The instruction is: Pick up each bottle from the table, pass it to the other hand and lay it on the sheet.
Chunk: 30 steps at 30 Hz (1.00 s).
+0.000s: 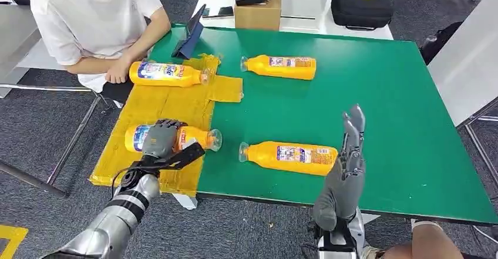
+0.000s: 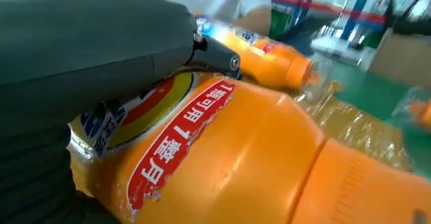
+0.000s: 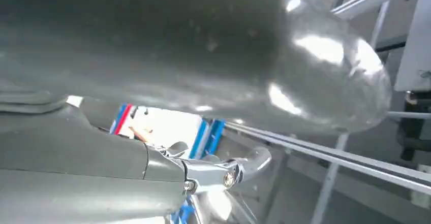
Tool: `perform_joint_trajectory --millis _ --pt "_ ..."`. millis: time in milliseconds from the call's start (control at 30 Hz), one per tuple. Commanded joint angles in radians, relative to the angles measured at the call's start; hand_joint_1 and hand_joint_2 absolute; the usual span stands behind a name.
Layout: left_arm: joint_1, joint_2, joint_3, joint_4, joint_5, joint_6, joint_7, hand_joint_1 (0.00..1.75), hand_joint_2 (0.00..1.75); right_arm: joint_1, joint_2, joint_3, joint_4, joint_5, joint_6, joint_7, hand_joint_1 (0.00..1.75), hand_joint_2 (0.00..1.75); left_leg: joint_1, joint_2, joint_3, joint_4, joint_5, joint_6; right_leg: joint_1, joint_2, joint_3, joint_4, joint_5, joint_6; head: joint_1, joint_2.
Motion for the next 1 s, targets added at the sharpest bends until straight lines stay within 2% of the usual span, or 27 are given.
perform_joint_trajectory --millis 33,100,167,300,533,633,733,800,833,900,967,1000 --pt "-0.084 0.013 -0.005 0.215 -0.004 -0.105 0.044 0.1 1.75 -0.046 0.021 -0.059 0.132 -0.05 0.044 -0.001 0.0 0.0 0.001 0.004 0.006 -0.001 0.0 -0.002 0.001 0.002 0.005 -0.001 0.0 -0.002 0.0 0.0" --pt "-0.09 0.01 -0.018 0.224 -0.025 -0.133 0.078 0.0 1.75 -0.049 0.028 -0.076 0.154 -0.036 0.047 -0.001 0.0 0.0 0.001 0.003 0.006 -0.001 0.0 -0.001 0.001 0.002 0.005 -0.001 0.001 -0.002 0.0 0.0" --pt "-0.102 -0.002 -0.01 0.245 -0.016 -0.233 0.109 0.0 1.75 -0.057 0.041 -0.104 0.183 -0.052 0.065 -0.001 0.0 0.0 0.001 0.004 0.008 -0.002 0.001 -0.002 0.001 0.002 0.006 -0.001 0.001 -0.003 0.0 0.0" --pt "-0.103 0.012 0.016 0.265 0.045 -0.422 0.043 0.0 1.75 -0.089 0.044 -0.123 0.235 -0.103 0.088 -0.001 0.0 0.0 0.001 0.003 0.01 -0.002 0.002 -0.001 0.001 0.001 0.008 -0.001 0.001 -0.003 0.0 0.0" --pt "-0.098 0.03 0.035 0.249 0.087 -0.474 -0.029 0.0 1.75 -0.103 0.037 -0.12 0.256 -0.119 0.088 -0.001 0.0 0.0 0.001 -0.005 0.015 -0.002 0.002 -0.001 0.001 -0.004 0.016 -0.001 0.0 -0.002 0.0 0.0" --pt "-0.094 0.029 0.055 0.224 0.123 -0.478 -0.072 0.0 1.75 -0.103 0.032 -0.116 0.258 -0.126 0.085 -0.001 0.0 0.0 0.001 -0.004 0.016 -0.002 0.003 -0.001 0.001 -0.002 0.016 -0.002 0.0 -0.003 0.0 0.0" --pt "-0.07 -0.019 0.166 0.112 0.299 -0.457 -0.227 0.0 1.75 -0.099 0.025 -0.108 0.265 -0.124 0.058 -0.001 0.0 0.0 0.0 -0.005 0.016 -0.002 0.003 -0.001 0.0 -0.004 0.017 -0.001 0.0 -0.002 0.0 0.0" --pt "-0.02 -0.094 0.261 -0.082 0.517 -0.523 -0.299 0.0 1.75 -0.092 0.019 -0.097 0.28 -0.089 0.015 -0.001 0.0 0.0 0.0 -0.007 0.015 -0.002 0.003 -0.001 0.001 -0.005 0.016 -0.001 0.0 -0.002 0.0 0.0" --pt "0.026 -0.135 0.282 -0.232 0.66 -0.567 -0.266 0.0 1.75 -0.082 0.024 -0.107 0.291 -0.084 0.021 -0.001 0.0 0.0 0.001 -0.007 0.014 -0.002 0.003 -0.001 0.001 -0.006 0.016 -0.001 0.0 -0.002 0.0 0.0" --pt "0.059 -0.154 0.266 -0.34 0.747 -0.567 -0.232 0.0 1.75 -0.076 0.024 -0.108 0.292 -0.076 0.017 -0.001 0.0 0.0 0.001 -0.008 0.012 0.0 0.003 0.0 0.001 -0.008 0.013 -0.001 0.0 -0.001 0.0 0.0" --pt "0.1 -0.19 0.275 -0.478 0.945 -0.538 -0.229 0.0 1.75 -0.068 0.034 -0.133 0.331 -0.025 0.005 -0.001 0.0 0.0 0.001 -0.005 0.009 0.001 0.002 0.0 0.001 -0.006 0.01 0.0 0.0 -0.001 0.0 0.0" --pt "0.116 -0.209 0.292 -0.533 1.099 -0.538 -0.19 0.0 1.75 -0.066 0.038 -0.159 0.383 0.042 0.04 0.045 0.0 0.0 0.001 -0.005 0.006 0.0 0.002 0.0 0.001 -0.005 0.008 -0.001 0.0 -0.001 0.0 0.0"
